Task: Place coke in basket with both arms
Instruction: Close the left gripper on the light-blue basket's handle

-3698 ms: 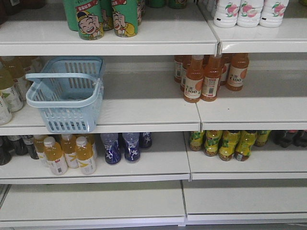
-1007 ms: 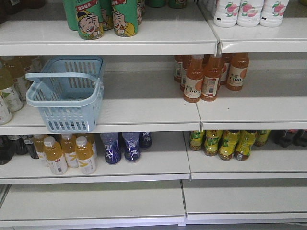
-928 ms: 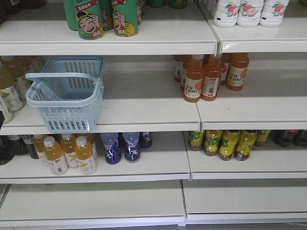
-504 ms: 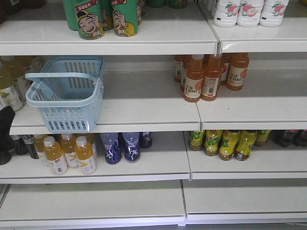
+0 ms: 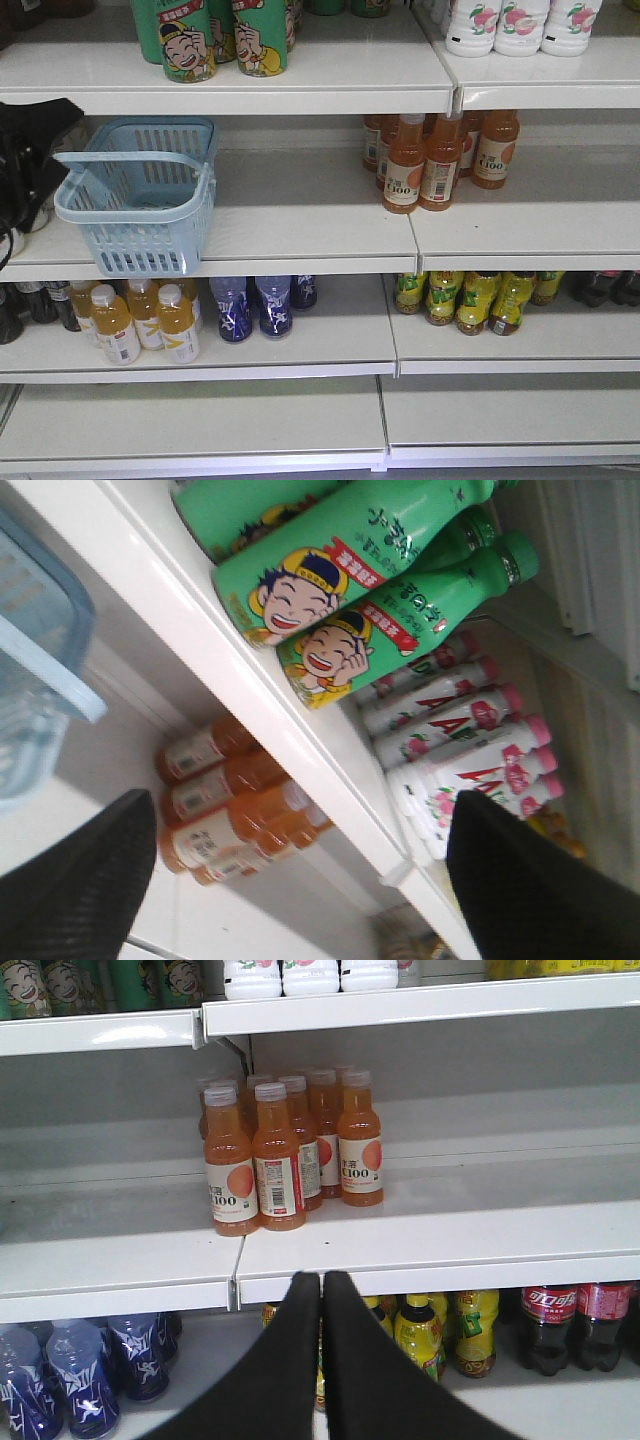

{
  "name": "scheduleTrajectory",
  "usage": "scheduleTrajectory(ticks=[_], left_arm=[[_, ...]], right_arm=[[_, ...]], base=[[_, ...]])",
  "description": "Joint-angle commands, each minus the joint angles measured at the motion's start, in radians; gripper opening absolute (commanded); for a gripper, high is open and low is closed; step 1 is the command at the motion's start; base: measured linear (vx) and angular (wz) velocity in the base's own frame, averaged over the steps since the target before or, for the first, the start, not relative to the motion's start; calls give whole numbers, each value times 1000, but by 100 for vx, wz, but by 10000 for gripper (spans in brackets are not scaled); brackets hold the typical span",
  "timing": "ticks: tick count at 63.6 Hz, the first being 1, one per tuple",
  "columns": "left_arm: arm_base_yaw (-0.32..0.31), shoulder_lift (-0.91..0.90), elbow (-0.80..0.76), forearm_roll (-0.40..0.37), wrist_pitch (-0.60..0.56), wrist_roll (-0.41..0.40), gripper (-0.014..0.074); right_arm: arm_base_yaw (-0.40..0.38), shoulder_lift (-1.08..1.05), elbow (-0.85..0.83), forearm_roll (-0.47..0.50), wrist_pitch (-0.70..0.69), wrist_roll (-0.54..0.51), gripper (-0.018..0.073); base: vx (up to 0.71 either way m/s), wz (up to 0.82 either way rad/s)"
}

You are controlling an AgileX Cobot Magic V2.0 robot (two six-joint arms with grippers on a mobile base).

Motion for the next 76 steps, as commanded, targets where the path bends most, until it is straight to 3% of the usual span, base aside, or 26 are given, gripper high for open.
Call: scheduleTrajectory(ticks=[1, 5, 25, 76], left_arm=[[-6, 64, -50, -15, -137, -132, 575], [-6, 116, -50, -43, -151, -161, 575], [-6, 294, -52, -275, -314, -162, 575], [-6, 581, -273, -370, -360, -162, 575]], right_arm=[[-6, -18, 14, -3, -74, -2, -9], [-6, -18, 14, -3, -74, -2, -9], [-6, -18, 14, -3, -74, -2, -9], [-6, -18, 14, -3, -74, -2, -9]], base=[[0, 0], [0, 0], [0, 0], [0, 0]])
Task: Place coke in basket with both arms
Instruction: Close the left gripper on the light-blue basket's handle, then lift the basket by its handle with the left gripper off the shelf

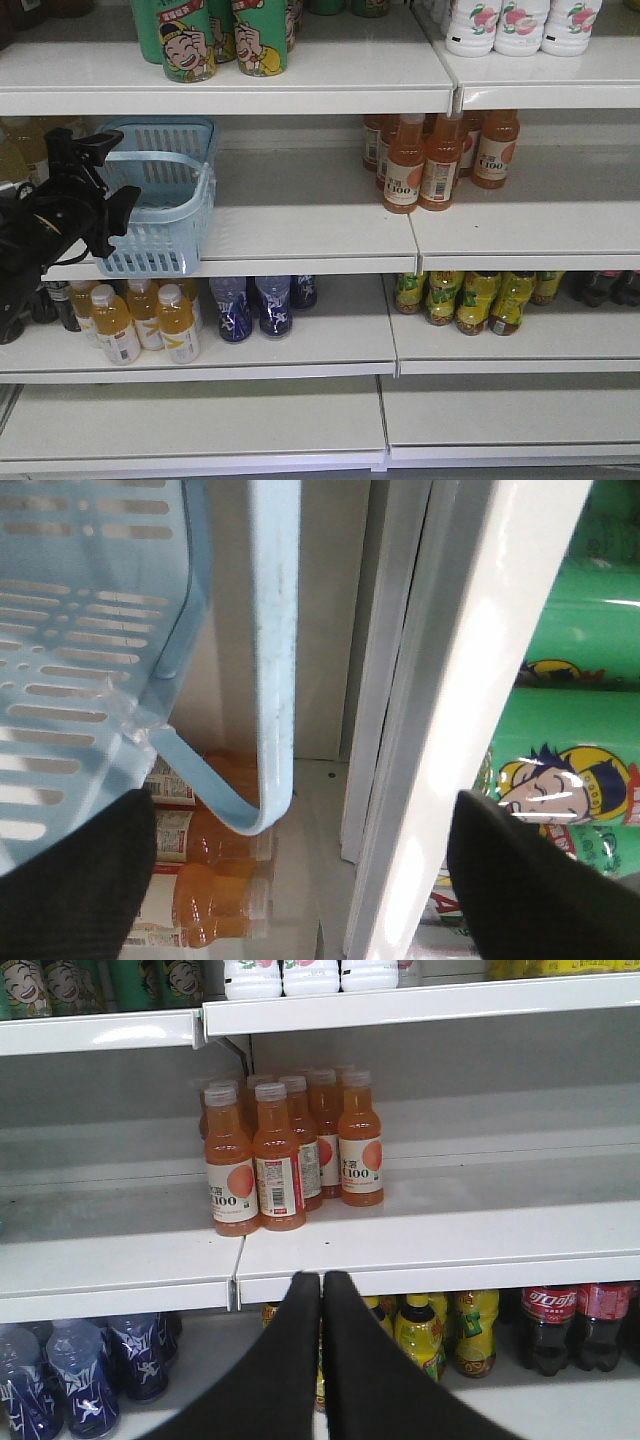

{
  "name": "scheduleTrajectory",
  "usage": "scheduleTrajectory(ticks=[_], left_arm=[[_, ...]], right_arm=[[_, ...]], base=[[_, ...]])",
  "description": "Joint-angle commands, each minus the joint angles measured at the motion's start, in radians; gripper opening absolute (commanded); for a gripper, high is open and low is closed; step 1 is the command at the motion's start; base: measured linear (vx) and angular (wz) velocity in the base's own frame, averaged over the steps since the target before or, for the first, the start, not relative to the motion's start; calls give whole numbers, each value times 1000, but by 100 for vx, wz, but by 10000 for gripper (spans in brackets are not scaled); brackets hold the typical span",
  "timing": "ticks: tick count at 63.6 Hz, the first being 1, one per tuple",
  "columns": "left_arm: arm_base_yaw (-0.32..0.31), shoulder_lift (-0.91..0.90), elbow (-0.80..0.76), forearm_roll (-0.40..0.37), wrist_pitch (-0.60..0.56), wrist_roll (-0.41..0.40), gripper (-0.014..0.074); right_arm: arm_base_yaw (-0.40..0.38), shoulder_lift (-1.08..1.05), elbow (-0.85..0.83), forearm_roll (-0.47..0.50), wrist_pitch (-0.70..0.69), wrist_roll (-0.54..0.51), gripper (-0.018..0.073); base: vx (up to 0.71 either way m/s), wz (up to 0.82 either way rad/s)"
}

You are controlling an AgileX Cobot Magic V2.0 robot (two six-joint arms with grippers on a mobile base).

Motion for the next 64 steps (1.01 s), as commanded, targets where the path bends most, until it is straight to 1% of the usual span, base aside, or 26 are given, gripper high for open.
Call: scheduleTrajectory(ticks=[1, 14, 31, 37, 48, 54, 61, 64], left_arm=[[-4, -27, -53, -26, -66, -8, 575], [-4, 8, -91, -30, -56, -8, 575], [-4, 50, -135, -101, -56, -8, 572], [-4, 73, -164, -103, -54, -13, 545], [-3, 125, -216, -103, -54, -91, 463], [0, 152, -243, -103, -97, -123, 395], [0, 158, -248, -112, -163, -126, 281], [4, 158, -245, -112, -181, -115, 212]], right_arm=[[-6, -18, 14, -3, -74, -2, -9], [-6, -18, 14, -3, -74, -2, -9], [-6, -18, 14, -3, -74, -2, -9], [-6, -18, 14, -3, -74, -2, -9], [-6, -18, 14, -3, -74, -2, -9], [-6, -18, 14, -3, -74, -2, -9], [-6, -18, 14, -3, -74, -2, -9], [-6, -18, 14, -3, -74, -2, -9]], base=[[0, 0], [0, 0], [0, 0], [0, 0], [0, 0], [0, 0], [0, 0], [0, 0]])
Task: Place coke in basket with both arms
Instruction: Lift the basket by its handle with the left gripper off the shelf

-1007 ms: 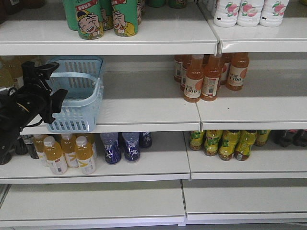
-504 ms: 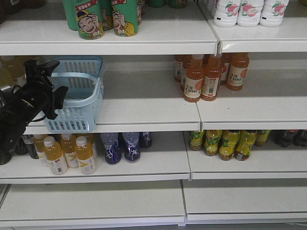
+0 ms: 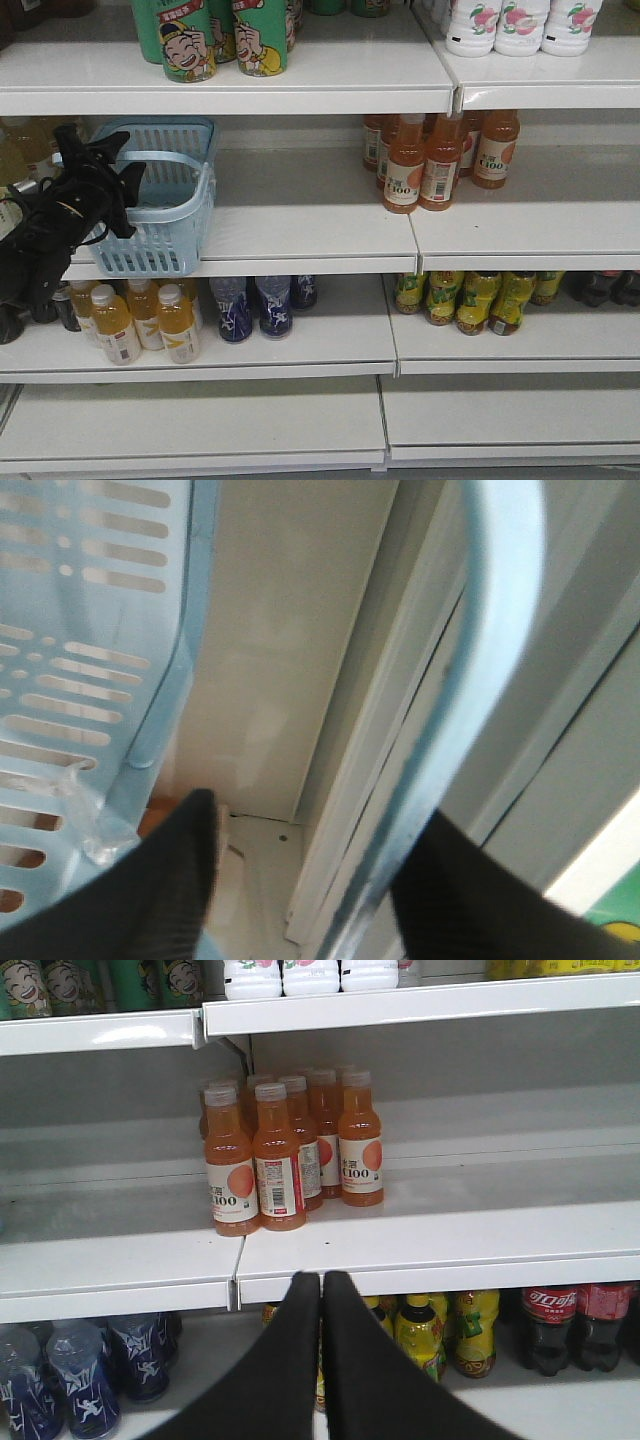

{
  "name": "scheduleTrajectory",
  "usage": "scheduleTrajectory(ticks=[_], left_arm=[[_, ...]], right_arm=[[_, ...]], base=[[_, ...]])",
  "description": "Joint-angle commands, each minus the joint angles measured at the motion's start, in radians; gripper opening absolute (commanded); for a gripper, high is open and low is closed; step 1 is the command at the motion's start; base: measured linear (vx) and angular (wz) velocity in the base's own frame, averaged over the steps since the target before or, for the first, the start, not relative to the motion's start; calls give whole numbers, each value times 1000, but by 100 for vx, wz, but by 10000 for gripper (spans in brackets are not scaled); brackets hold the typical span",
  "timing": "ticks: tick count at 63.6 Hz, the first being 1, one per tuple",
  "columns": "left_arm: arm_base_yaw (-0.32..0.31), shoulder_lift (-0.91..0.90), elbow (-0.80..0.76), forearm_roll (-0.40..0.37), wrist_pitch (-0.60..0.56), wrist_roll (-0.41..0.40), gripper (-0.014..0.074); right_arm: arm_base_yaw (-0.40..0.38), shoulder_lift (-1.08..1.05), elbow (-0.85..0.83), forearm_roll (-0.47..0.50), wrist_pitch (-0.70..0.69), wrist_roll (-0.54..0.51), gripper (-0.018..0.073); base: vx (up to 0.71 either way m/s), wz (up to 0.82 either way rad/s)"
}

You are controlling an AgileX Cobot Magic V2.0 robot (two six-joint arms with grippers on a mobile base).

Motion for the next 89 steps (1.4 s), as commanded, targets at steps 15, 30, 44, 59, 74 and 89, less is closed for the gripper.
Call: scheduleTrajectory(ticks=[15, 30, 44, 59, 74, 89], left_arm=[[29, -55, 45, -3, -345, 57, -9], [47, -82, 215, 179, -447, 67, -8], [46, -165, 262, 495, -447, 139, -8], [15, -337, 298, 722, -447, 133, -8], [-62, -442, 402, 798, -447, 109, -8], [-178, -439, 415, 921, -447, 92, -8]], right_arm=[[-6, -18, 14, -3, -74, -2, -9], [-6, -18, 14, -3, -74, -2, -9], [-6, -18, 14, -3, -74, -2, -9], [-6, -18, 14, -3, -74, -2, -9], [-6, -18, 14, -3, -74, -2, -9], [-6, -18, 14, -3, -74, -2, -9]], base=[[0, 0], [0, 0], [0, 0], [0, 0], [0, 0], [0, 0]])
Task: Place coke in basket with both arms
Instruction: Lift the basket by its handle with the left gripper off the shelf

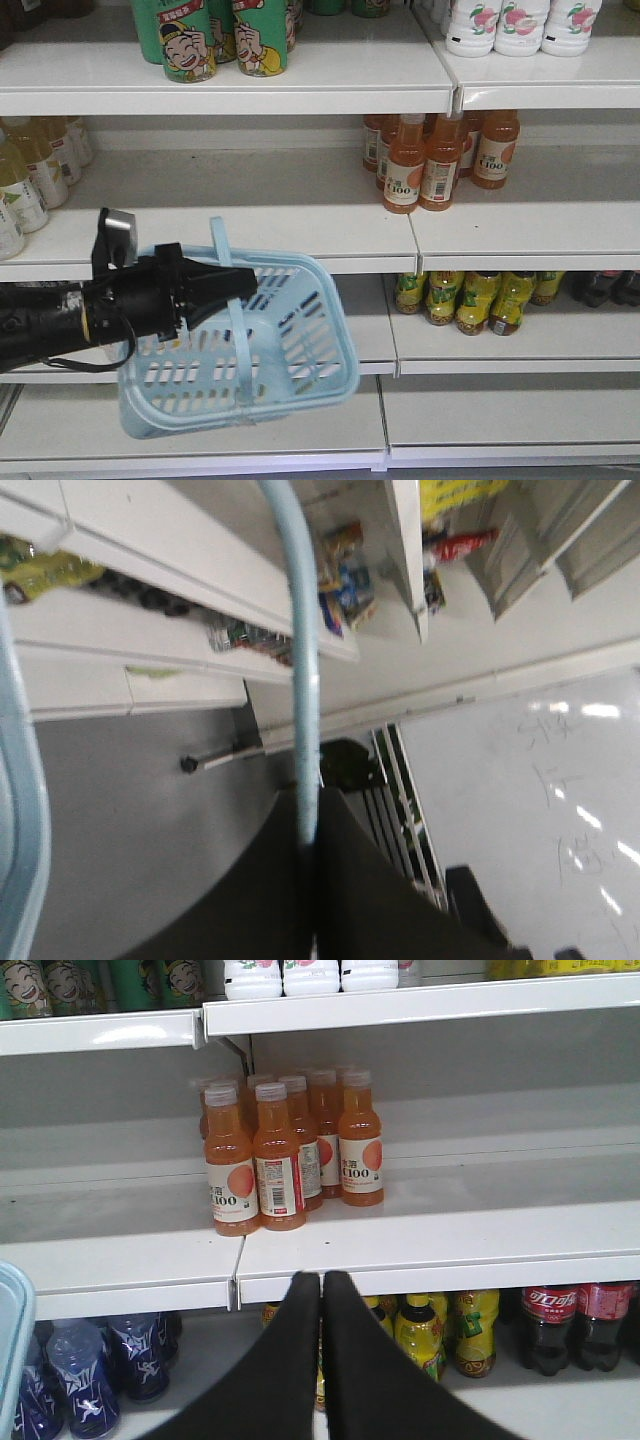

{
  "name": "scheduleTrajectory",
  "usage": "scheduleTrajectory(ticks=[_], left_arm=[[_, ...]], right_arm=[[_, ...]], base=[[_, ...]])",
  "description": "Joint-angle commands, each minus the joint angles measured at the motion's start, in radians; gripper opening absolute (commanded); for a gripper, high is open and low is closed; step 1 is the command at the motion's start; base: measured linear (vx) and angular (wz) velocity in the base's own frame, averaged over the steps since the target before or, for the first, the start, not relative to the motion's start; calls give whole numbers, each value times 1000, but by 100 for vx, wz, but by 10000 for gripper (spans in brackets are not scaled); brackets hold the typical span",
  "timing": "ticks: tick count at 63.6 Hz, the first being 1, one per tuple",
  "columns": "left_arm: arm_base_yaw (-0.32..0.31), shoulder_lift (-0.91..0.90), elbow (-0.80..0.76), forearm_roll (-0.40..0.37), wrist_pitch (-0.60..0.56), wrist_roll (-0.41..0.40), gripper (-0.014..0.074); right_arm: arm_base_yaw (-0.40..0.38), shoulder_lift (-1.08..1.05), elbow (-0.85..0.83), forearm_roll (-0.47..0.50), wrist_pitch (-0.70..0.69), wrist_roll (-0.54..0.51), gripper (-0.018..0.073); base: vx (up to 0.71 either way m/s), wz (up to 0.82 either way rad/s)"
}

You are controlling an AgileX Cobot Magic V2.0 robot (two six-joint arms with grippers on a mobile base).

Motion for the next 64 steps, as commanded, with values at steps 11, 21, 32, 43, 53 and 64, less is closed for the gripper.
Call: scheduleTrajectory(ticks=[11, 21, 32, 43, 53, 64], left_arm=[[-95, -46, -19, -29, -240, 12, -8], [-122, -46, -19, -20, -240, 10, -8], [-166, -46, -19, -20, -240, 11, -8], [-205, -46, -19, -16, -240, -17, -8], [-239, -46, -19, -12, -240, -17, -8], [-268, -46, -19, -14, -235, -12, -7]], right_arm=[[-6, -18, 14, -3, -74, -2, -9], [-6, -18, 14, -3, -74, -2, -9], [-6, -18, 14, -3, -74, -2, -9], [-6, -18, 14, -3, -74, -2, -9], [-6, -18, 14, -3, -74, -2, -9], [-6, -18, 14, -3, -74, -2, -9]], base=[[0, 0], [0, 0], [0, 0], [0, 0], [0, 0], [0, 0]])
